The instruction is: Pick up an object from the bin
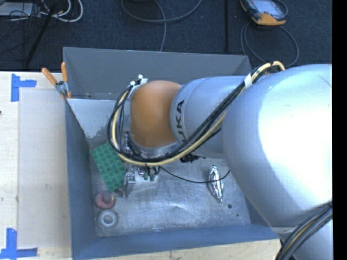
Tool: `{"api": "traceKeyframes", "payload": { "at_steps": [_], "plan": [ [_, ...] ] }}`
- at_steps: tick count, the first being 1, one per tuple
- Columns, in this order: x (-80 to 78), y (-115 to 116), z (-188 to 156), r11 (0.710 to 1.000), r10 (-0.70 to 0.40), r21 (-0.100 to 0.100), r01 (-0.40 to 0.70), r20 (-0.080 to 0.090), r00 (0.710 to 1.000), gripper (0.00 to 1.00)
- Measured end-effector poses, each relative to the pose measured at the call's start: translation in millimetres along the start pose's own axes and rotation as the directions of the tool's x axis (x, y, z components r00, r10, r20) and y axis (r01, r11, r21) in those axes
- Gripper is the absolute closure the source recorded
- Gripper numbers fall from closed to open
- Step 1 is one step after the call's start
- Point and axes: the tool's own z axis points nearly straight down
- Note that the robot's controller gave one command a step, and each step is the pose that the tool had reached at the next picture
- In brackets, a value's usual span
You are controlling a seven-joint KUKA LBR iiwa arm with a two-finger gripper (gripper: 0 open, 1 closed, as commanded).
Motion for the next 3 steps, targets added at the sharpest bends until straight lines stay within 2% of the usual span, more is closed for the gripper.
{"api": "traceKeyframes", "payload": {
  "at_steps": [1,2,3],
  "plan": [
    [5.2,3,2,1.0,-0.002,-0.001,0.002,-0.02,1.0,1.0],
    [-2.9,6,-107,0.999,0.033,-0.002,-0.033,-0.005,0.999,1.0],
    [36.6,-32,-150,1.0,0.026,0.0,-0.026,-0.005,1.0,1.0]
  ]
}}
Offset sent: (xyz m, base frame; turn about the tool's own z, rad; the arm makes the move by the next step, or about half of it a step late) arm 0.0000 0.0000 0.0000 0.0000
